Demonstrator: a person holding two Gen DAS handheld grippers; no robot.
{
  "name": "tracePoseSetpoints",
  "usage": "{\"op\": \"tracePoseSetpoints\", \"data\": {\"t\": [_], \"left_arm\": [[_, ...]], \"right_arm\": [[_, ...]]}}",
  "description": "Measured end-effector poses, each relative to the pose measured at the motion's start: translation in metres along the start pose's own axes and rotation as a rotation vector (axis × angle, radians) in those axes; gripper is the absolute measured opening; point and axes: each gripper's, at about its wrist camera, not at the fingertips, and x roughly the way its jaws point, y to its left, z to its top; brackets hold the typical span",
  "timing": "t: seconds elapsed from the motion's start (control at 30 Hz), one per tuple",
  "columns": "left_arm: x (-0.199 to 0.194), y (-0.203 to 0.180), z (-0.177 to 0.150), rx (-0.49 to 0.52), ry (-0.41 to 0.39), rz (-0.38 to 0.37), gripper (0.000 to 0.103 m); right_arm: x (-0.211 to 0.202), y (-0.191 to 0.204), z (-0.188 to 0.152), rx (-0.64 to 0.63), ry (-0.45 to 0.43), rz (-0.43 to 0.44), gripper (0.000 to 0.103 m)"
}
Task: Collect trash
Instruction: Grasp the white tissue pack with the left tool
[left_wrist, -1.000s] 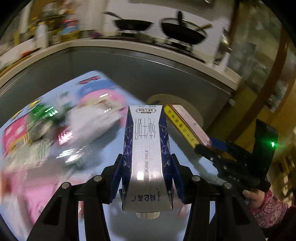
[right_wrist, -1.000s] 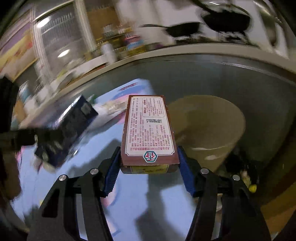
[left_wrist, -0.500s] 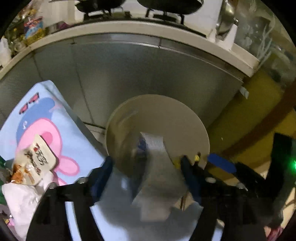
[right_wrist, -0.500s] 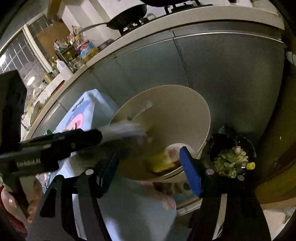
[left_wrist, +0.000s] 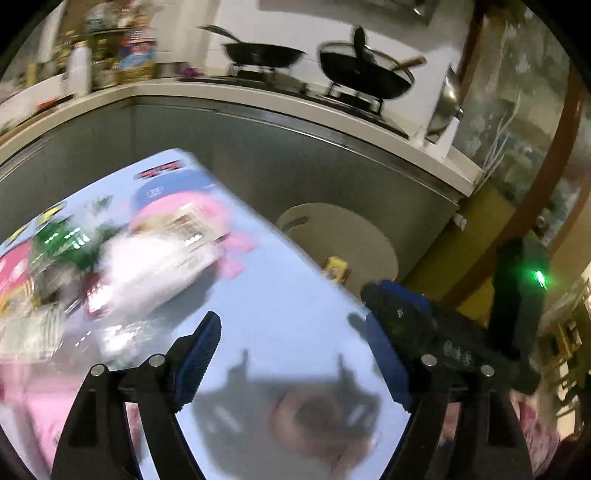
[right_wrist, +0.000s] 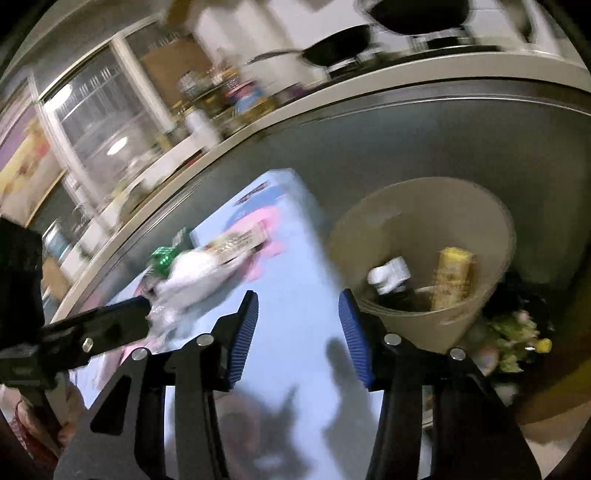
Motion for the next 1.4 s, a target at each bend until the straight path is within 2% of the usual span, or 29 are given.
{"op": "tracePoseSetpoints", "data": {"t": [0.17, 0.23, 0.33, 0.4, 0.5, 0.6, 0.7, 0.77, 0.8, 0.83, 0.87, 0.93, 1.0, 1.1, 1.17, 1.2, 1.27, 1.33, 1.4], "left_arm": [[-0.068, 0.075, -0.053, -0.12, -0.036, 0.115, 0.08], [-0.098, 0.106, -0.075, -0.195, -0.061, 0.204, 0.081], [-0.132, 0.147, -0.102, -0.322, -0.098, 0.368, 0.09], [-0.143, 0.166, -0.112, -0.379, -0.112, 0.46, 0.096], [-0.141, 0.186, -0.123, -0.44, -0.09, 0.514, 0.097], [-0.128, 0.199, -0.127, -0.463, -0.065, 0.517, 0.098], [-0.117, 0.202, -0.125, -0.443, -0.05, 0.517, 0.098], [-0.111, 0.199, -0.124, -0.419, -0.051, 0.534, 0.098], [-0.106, 0.199, -0.123, -0.402, -0.044, 0.55, 0.098], [-0.105, 0.199, -0.124, -0.389, -0.039, 0.561, 0.097], [-0.103, 0.2, -0.123, -0.377, -0.031, 0.571, 0.091], [-0.097, 0.2, -0.126, -0.369, -0.005, 0.578, 0.07], [-0.095, 0.201, -0.13, -0.373, -0.002, 0.561, 0.064], [-0.1, 0.199, -0.135, -0.389, -0.016, 0.555, 0.061], [-0.105, 0.194, -0.14, -0.407, -0.023, 0.523, 0.061], [-0.109, 0.189, -0.143, -0.412, -0.035, 0.475, 0.061], [-0.114, 0.174, -0.145, -0.384, -0.049, 0.426, 0.061], [-0.114, 0.159, -0.146, -0.349, -0.054, 0.375, 0.061], [-0.11, 0.14, -0.146, -0.307, -0.05, 0.292, 0.061]], "right_arm": [[0.033, 0.06, -0.02, -0.094, 0.11, 0.114, 0.045], [0.048, 0.081, -0.03, -0.121, 0.159, 0.147, 0.045], [0.07, 0.097, -0.037, -0.087, 0.231, 0.212, 0.047], [0.081, 0.103, -0.04, -0.062, 0.266, 0.238, 0.047], [0.1, 0.117, -0.045, -0.069, 0.302, 0.237, 0.047], [0.115, 0.126, -0.048, -0.051, 0.329, 0.255, 0.047], [0.123, 0.137, -0.052, -0.049, 0.332, 0.268, 0.047], [0.125, 0.144, -0.056, -0.069, 0.345, 0.279, 0.032], [0.126, 0.149, -0.061, -0.083, 0.361, 0.291, 0.014], [0.125, 0.153, -0.065, -0.095, 0.37, 0.295, 0.012], [0.125, 0.156, -0.067, -0.098, 0.372, 0.3, 0.011], [0.119, 0.158, -0.073, -0.096, 0.374, 0.32, 0.006], [0.112, 0.157, -0.077, -0.085, 0.374, 0.342, 0.005], [0.097, 0.151, -0.082, -0.063, 0.373, 0.375, 0.005], [0.087, 0.145, -0.081, -0.054, 0.356, 0.381, 0.005], [0.082, 0.14, -0.079, -0.057, 0.344, 0.374, 0.005], [0.069, 0.129, -0.076, -0.071, 0.307, 0.338, 0.005], [0.056, 0.113, -0.069, -0.073, 0.257, 0.275, 0.005], [0.044, 0.094, -0.061, -0.07, 0.204, 0.202, 0.006]]}}
